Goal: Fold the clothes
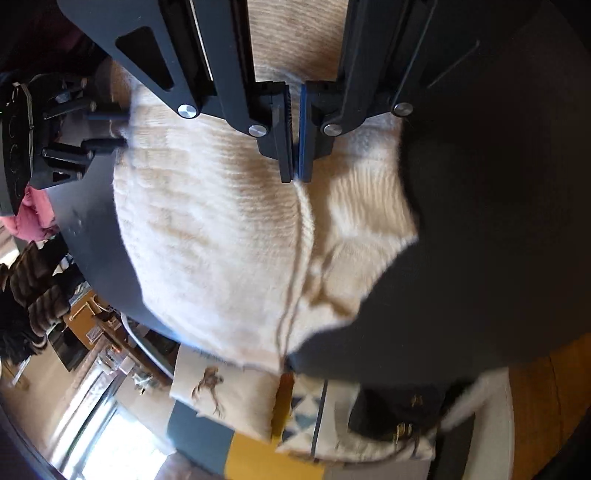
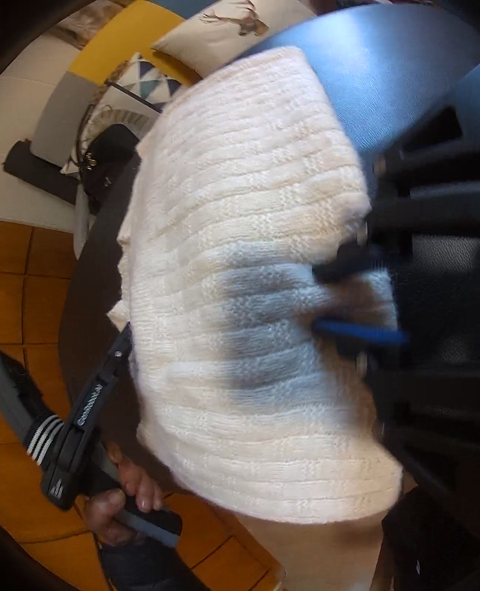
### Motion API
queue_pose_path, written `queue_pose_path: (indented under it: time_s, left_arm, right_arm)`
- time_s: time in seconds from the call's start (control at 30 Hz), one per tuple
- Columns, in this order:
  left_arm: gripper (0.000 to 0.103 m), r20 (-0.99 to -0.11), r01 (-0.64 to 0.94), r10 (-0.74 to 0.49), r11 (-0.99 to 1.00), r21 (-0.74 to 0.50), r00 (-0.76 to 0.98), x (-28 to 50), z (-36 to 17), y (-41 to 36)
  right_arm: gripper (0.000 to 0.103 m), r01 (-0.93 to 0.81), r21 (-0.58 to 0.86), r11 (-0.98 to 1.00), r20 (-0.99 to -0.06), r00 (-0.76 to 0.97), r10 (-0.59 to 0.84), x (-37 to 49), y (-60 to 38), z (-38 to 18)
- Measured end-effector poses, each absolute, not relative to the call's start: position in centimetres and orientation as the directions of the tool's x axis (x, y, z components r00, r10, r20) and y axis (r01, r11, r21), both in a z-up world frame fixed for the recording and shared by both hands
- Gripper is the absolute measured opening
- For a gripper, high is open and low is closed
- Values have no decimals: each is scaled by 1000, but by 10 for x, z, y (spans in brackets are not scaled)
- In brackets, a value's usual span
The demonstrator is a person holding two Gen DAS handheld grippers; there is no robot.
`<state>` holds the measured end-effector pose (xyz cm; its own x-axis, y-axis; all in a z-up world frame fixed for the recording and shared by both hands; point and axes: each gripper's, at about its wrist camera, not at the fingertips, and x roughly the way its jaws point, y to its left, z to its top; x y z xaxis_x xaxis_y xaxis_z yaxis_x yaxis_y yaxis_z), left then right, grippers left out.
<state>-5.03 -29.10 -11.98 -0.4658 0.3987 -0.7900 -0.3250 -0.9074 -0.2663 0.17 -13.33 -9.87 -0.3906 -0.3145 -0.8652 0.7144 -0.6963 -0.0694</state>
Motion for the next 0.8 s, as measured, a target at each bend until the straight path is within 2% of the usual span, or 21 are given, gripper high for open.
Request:
queue_pose_path:
  time_s: [0.07, 0.17, 0.3, 0.37, 0.4, 0.43, 0.5, 0.57, 0.67, 0.8]
  left_arm:
    - [1, -753, -331, 413, -904, -271, -513, -47, -105, -293]
    - [1, -728, -334, 409, -907, -258, -549, -43, -90, -297]
    - [1, -791, -258, 346, -935, -244, -505, -57, -119, -296]
    - [3, -837, -180, 335, -942, -284, -433, -67, -144, -302]
    - [6, -840, -144, 350, -937, -320, -414, -68, -152, -308]
    - [7, -836, -112, 343, -938, -328, -427, -66, -153, -314]
    - [8, -822, -56, 332, -936, -347, -463, -61, -150, -328]
    - [24, -801, -15, 347, -921, -389, -487, -54, -144, -342]
    - [26, -774, -6, 365, -906, -423, -517, -43, -131, -354]
    - [28, -783, -104, 406, -907, -408, -471, -43, -125, -326]
  right_arm:
    - [4, 706, -44, -707, -852, -396, -342, 5, -128, -91]
    - [4, 686, 19, -727, -839, -385, -385, 4, -117, -81]
    - [5, 672, 69, -737, -855, -341, -391, -1, -117, -102]
    - [9, 667, 95, -739, -853, -328, -406, -4, -116, -103]
    - [11, 665, 112, -738, -853, -316, -415, -5, -115, -101]
    - [22, 667, 137, -733, -848, -304, -435, -7, -110, -98]
    - [25, 667, 184, -722, -834, -282, -474, -9, -101, -92]
    - [25, 644, 217, -733, -801, -312, -511, -16, -86, -82]
    - [30, 610, 234, -757, -760, -371, -534, -28, -70, -69]
    - [33, 599, 166, -784, -796, -388, -465, -41, -76, -76]
